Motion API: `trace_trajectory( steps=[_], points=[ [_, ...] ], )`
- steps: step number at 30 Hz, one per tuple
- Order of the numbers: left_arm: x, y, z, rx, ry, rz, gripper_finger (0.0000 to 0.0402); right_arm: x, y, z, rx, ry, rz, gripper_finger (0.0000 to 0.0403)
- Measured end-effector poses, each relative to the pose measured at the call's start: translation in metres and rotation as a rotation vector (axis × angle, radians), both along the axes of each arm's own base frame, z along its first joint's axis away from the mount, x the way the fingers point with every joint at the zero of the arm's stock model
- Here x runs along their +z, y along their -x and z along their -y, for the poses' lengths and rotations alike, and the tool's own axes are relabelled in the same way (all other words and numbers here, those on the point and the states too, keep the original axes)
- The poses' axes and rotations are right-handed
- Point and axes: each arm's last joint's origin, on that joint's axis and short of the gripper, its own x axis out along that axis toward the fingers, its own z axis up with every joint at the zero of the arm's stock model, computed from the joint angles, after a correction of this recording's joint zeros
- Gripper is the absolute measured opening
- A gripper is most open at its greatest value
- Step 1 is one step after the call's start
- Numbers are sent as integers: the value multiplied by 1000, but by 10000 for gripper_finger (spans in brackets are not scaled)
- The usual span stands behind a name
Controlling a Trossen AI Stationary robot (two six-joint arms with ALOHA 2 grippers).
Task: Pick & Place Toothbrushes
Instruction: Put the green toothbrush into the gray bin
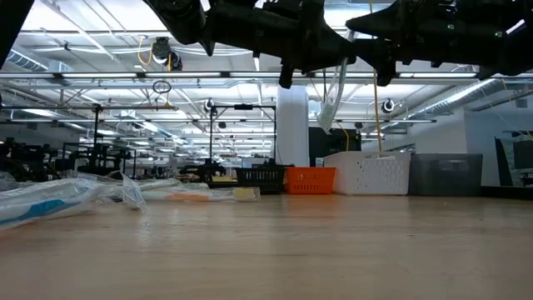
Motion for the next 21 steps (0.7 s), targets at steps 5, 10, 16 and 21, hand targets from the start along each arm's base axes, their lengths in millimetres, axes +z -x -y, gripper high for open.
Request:
trace_trajectory(
  steps=[5,10,16,21],
  points=[
    [0,0,0,16,-1,0,57,-1,-7,0,16,3,-7,169],
    [0,0,-1,21,4,0,55,0,-15,-1,48,12,-17,164],
    [0,0,-1,20,1,-2,35,0,-16,-1,46,15,-16,115],
    [0,0,0,19,1,-3,55,0,-16,-1,42,39,-21,37]
  ],
)
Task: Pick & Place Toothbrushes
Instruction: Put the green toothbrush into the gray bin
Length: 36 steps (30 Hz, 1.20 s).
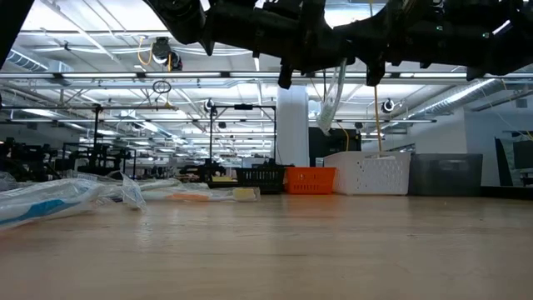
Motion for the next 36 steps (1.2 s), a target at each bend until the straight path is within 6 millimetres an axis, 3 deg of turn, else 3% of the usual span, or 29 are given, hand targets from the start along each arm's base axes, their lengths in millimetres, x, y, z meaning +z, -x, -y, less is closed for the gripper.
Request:
trace_trajectory(
  steps=[5,18,30,36],
  points=[
    [0,0,0,3,0,0,75,0,0,-1,15,23,0,37],
    [8,4,0,-35,10,-1,79,3,6,-1,22,23,-25,37],
    [30,36,-1,7,-48,-245,122,18,39,14,-141,32,-124,37],
    [31,45,2,13,-1,-320,119,23,62,30,-280,24,-153,37]
  ],
)
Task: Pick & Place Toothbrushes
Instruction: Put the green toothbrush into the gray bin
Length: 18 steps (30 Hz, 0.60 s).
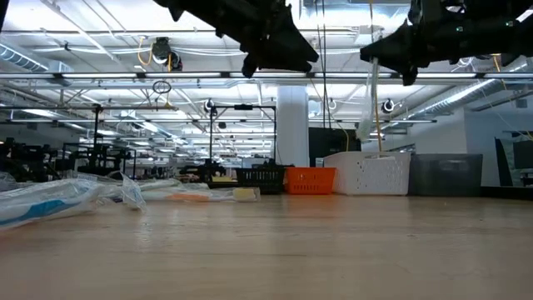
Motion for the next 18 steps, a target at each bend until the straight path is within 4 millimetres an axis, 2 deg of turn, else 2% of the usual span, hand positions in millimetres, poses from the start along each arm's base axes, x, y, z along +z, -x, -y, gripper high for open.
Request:
trace_trajectory(
  steps=[6,14,18],
  points=[
    [-6,3,8,-20,3,-70,113,5,19,16,-136,-15,-23,37],
    [-9,5,18,-45,2,-99,113,41,37,34,-306,-24,-157,37],
    [-9,5,22,-56,2,-102,113,43,48,43,-478,-36,-252,37]
  ],
)
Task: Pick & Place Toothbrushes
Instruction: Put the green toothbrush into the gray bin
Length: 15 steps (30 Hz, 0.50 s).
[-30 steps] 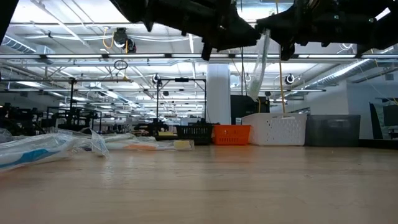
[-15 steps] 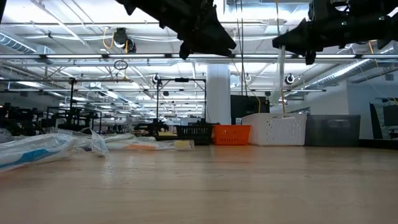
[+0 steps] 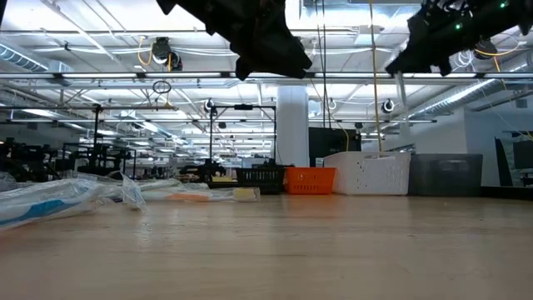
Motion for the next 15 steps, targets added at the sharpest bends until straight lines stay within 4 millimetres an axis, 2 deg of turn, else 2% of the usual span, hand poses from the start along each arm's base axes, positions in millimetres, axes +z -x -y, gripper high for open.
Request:
trace_trajectory(
  steps=[10,15],
  points=[
    [0,1,7,-20,-2,-3,113,-5,16,26,-198,-31,-39,37],
    [0,1,8,-25,-4,-3,113,-15,18,42,-261,-100,-70,37]
  ],
)
